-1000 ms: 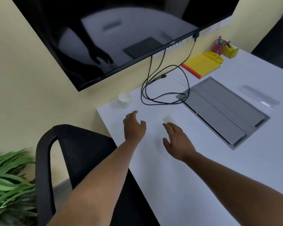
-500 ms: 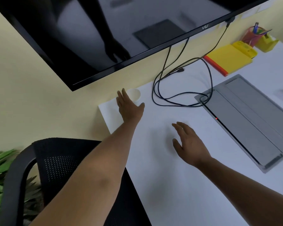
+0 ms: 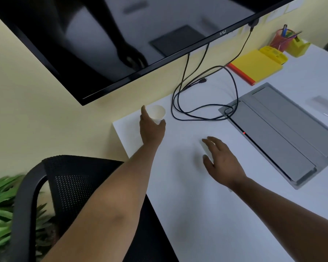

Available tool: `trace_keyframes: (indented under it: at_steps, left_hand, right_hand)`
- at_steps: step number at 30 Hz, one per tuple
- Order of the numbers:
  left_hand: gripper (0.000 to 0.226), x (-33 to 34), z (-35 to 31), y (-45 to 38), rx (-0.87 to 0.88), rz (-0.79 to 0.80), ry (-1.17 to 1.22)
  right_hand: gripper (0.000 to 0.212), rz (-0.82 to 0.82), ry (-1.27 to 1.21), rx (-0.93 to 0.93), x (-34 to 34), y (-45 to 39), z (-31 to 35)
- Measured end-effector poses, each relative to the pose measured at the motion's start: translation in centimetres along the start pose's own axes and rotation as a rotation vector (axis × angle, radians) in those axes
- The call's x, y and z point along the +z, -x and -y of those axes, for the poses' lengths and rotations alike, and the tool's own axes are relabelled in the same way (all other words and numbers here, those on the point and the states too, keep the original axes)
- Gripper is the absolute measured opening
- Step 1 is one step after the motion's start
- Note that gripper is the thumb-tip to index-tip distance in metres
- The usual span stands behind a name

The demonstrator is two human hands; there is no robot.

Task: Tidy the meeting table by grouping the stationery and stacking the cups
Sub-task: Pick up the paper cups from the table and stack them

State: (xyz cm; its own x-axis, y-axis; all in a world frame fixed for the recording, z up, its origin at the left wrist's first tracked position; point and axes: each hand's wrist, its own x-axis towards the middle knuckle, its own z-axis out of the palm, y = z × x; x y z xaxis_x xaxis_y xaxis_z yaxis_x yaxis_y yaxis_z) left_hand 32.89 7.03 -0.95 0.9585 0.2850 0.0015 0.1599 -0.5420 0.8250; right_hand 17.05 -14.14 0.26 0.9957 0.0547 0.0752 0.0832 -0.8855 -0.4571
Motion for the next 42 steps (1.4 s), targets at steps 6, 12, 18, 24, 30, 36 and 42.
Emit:
trace_keyframes:
  at_steps: [6, 12, 18, 24, 30, 36, 42]
  left_hand:
    - [0.095, -0.8, -2.1, 6.6, 0.097, 0.042, 0.003]
    - [0.095, -1.6, -4.7, 14.4, 0.209, 0.073, -0.033]
    - [0.081, -2.4, -6.2, 22.5, 0.305, 0.127, -0.034]
    - [0.077, -2.9, -6.8, 29.6, 0.317, 0.217, -0.012]
    - [0.080, -2.7, -7.0, 35.1, 0.351, 0.297, -0.023]
    - [0.077, -2.3, -7.0, 38.6, 0.386, 0.329, 0.000]
    - [0.076, -1.9, -6.2, 40.8, 0.410, 0.379, 0.000]
  right_hand:
    - [0.052, -0.040, -0.010, 0.000, -2.7, 2.3, 1.2]
    - [0.049, -0.078, -0.019, 0.080, -6.0, 6.2, 1.7]
    - [0.045, -0.137, -0.094, 0.152, -9.1, 10.2, 1.5]
    - [0.069, -0.053, -0.090, 0.104, -11.6, 14.4, 1.3]
    - [0.072, 0.054, -0.013, 0.055, -13.4, 18.4, 1.6]
    - [0.075, 0.100, 0.029, 0.079, -14.2, 21.6, 0.9]
    - [0.071, 0.134, 0.011, 0.133, -13.8, 23.4, -0.4]
